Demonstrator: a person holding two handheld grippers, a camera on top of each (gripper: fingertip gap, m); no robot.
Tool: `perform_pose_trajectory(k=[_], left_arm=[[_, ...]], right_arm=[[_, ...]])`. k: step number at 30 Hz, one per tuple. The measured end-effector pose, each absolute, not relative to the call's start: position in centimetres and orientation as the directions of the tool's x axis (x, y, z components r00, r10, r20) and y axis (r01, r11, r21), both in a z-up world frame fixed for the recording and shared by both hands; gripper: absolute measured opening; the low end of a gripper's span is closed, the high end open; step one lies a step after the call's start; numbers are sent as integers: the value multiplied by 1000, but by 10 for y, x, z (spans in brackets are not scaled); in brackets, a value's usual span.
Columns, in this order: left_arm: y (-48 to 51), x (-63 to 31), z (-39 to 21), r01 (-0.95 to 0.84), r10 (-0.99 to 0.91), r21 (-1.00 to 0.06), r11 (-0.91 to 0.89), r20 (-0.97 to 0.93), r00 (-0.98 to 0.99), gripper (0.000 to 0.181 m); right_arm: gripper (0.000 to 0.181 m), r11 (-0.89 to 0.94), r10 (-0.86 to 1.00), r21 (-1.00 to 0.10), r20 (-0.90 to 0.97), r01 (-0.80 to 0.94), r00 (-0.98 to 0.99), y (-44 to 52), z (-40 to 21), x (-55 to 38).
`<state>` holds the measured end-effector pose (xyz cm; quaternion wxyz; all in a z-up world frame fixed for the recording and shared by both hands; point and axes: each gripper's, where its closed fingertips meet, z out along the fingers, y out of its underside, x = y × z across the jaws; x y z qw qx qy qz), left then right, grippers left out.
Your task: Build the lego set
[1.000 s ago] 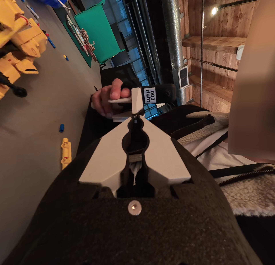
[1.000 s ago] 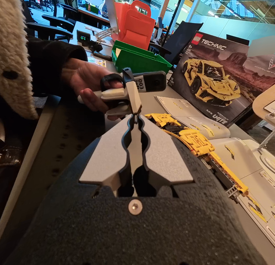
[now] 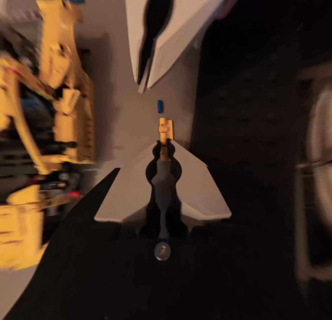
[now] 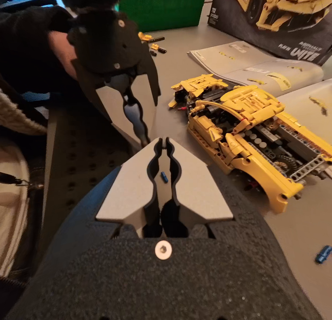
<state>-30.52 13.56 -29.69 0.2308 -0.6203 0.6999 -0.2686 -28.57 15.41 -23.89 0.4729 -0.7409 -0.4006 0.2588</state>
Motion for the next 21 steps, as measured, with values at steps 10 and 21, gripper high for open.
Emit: perform_pose_trajectory(k=[10,21], left_arm=[[164,-298,-275,-550,-561,-334,765,-765,-315,6],[165,-299,-281,-566,-447,-205,799,-832,-329,6]], right_arm=[[4,-259,904,-716,56,648,423,158,-255,-282],[4,-249,939,-584,48,772,339,159,-275,-287]])
